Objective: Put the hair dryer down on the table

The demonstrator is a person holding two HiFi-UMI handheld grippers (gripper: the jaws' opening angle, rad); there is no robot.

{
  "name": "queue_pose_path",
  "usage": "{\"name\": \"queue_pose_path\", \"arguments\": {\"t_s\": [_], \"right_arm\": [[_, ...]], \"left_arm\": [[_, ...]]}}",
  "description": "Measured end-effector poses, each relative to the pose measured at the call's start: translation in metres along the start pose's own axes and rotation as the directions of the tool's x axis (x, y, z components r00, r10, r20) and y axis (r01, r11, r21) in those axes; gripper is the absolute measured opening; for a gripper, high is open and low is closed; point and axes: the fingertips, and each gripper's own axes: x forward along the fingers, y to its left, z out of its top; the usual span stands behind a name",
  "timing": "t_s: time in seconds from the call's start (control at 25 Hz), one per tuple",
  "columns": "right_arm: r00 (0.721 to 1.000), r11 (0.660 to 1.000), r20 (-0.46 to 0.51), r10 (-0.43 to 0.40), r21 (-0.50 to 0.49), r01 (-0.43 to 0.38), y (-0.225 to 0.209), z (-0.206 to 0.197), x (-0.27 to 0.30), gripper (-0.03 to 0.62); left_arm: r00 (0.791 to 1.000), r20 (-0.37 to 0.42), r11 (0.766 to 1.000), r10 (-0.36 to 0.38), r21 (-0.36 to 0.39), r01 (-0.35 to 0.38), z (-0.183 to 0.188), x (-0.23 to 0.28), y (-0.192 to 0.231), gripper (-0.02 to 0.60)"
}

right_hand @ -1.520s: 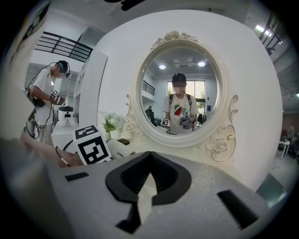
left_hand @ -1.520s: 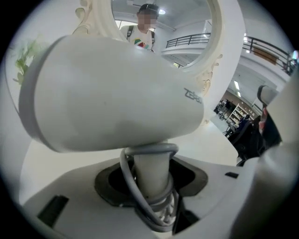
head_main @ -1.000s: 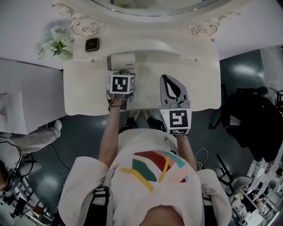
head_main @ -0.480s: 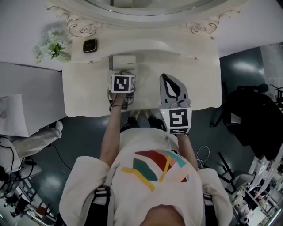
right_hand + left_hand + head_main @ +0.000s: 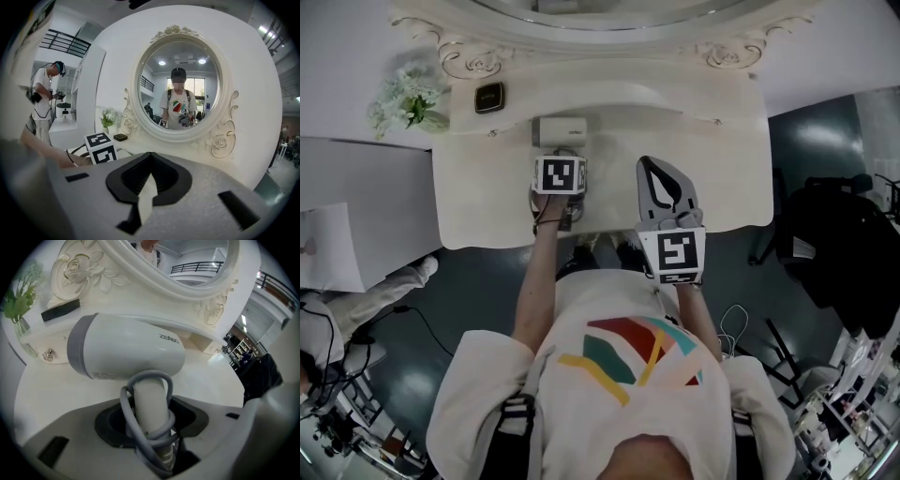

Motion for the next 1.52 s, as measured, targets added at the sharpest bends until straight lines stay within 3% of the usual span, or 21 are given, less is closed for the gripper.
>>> {"name": "queue_pose_path", "arguments": {"t_s": [0.12, 0.36, 0.48, 0.72, 0.88, 1.24, 1.52], "right_arm": [[1.0, 1.0, -0.007, 0.0, 0.006, 0.0, 0.001, -0.004, 0.0, -0.003], [1.0, 1.0, -0.005, 0.008, -0.002, -0.008, 0.004, -0.003, 0.0, -0.003], [1.0, 1.0, -0.003, 0.012, -0.007, -0.012, 0.006, -0.004, -0.001, -0.003], [1.0, 1.0, 0.001, 0.019, -0.01, -0.019, 0.01, -0.004, -0.005, -0.003], [1.0, 1.0, 0.009, 0.021, -0.008, -0.021, 0.012, -0.003, -0.009, -0.003], [1.0, 1.0, 0.013, 0.02, -0.008, -0.02, 0.017, -0.003, -0.015, -0.003], [1.0, 1.0, 0.02, 0.022, -0.004, -0.022, 0.018, -0.001, -0.018, -0.003]], "left_arm": [[1.0, -0.002, 1.0, 0.01, 0.007, -0.01, 0.0, 0.001, 0.0, 0.206], [0.994, 0.038, 0.988, 0.099, 0.119, -0.102, 0.006, 0.002, 0.003, 0.215], [0.991, 0.054, 0.982, 0.119, 0.141, -0.125, 0.005, 0.003, 0.002, 0.221], [0.984, 0.099, 0.978, 0.146, 0.139, -0.159, 0.008, 0.001, 0.004, 0.225], [0.972, 0.15, 0.974, 0.182, 0.112, -0.199, 0.013, -0.002, 0.012, 0.32], [0.969, 0.175, 0.981, 0.176, 0.048, -0.187, 0.012, -0.009, 0.013, 0.359], [0.965, 0.228, 0.99, 0.13, 0.019, -0.138, 0.024, -0.029, 0.003, 0.36]]}}
